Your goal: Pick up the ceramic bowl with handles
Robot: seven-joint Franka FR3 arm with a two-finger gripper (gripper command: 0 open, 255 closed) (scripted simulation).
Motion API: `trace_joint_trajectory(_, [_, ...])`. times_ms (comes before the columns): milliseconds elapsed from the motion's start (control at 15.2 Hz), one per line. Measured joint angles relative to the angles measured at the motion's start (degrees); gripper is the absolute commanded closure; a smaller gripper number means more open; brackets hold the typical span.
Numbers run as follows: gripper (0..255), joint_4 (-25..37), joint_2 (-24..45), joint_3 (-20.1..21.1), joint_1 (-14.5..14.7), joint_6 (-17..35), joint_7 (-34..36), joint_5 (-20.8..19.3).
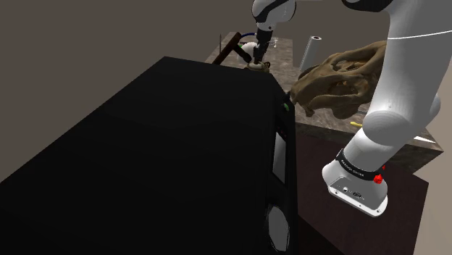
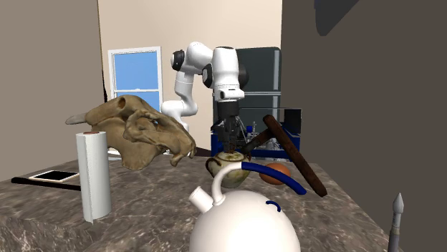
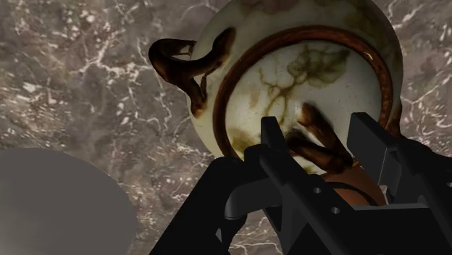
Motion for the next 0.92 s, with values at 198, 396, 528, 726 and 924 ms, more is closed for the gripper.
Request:
trace_joint_trajectory(198, [255,0.0,0.0,0.0,0.0,0.0,0.0,0.0])
trace_joint_trajectory(396, [255,0.0,0.0,0.0,0.0,0.0,0.0,0.0])
trace_joint_trajectory(528, [255,0.3,-0.3,-0.1,0.0,-0.8,0.1,-0.1])
trace_joint_trajectory(726, [255,1.1,-1.2,-0.2,0.1,-2.6,0.4,-0.4])
trace_joint_trajectory(924, [255,2.5,-1.9,-0.2,0.2,-4.6,0.7,-0.7])
